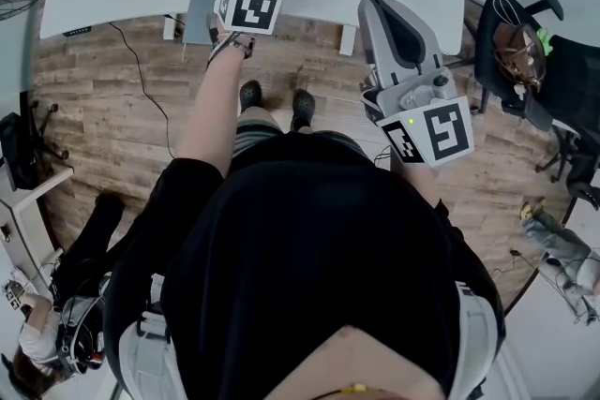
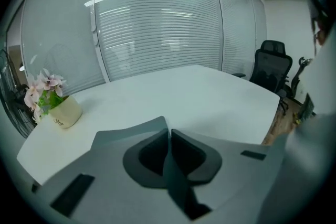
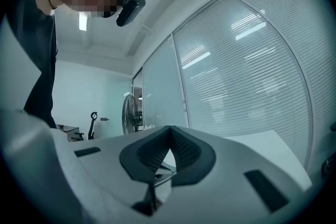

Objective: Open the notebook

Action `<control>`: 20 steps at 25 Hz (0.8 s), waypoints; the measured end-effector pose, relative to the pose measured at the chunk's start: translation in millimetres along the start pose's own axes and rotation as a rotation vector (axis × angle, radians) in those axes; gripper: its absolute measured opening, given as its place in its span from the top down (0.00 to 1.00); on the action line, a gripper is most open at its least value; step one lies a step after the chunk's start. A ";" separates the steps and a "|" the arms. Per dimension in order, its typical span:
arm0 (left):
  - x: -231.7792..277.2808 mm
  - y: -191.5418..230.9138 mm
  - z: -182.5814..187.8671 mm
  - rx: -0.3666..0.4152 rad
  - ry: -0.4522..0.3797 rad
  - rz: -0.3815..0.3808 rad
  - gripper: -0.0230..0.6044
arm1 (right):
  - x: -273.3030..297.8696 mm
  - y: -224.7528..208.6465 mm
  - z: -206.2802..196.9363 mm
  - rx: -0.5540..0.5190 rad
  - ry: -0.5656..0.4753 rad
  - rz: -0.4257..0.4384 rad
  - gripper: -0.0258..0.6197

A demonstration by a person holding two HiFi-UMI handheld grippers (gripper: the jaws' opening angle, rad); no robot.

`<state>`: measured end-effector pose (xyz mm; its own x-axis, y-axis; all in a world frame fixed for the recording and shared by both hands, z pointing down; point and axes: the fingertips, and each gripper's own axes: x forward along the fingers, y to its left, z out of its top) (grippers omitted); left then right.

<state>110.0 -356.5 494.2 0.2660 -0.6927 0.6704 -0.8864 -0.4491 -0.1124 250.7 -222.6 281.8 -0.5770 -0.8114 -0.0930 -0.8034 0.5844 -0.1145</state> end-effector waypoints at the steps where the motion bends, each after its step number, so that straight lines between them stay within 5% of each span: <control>1: -2.0 0.4 1.2 -0.020 -0.011 -0.021 0.92 | 0.7 0.3 -0.2 -0.001 0.000 -0.002 0.95; 20: -65.9 28.7 40.7 -0.191 -0.184 -0.338 0.95 | 51.0 49.2 1.7 -0.034 -0.013 -0.065 0.95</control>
<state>82.5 -346.7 417.0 0.6014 -0.6215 0.5021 -0.7874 -0.5674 0.2407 182.1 -235.2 269.8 -0.5217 -0.8474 -0.0990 -0.8437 0.5297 -0.0873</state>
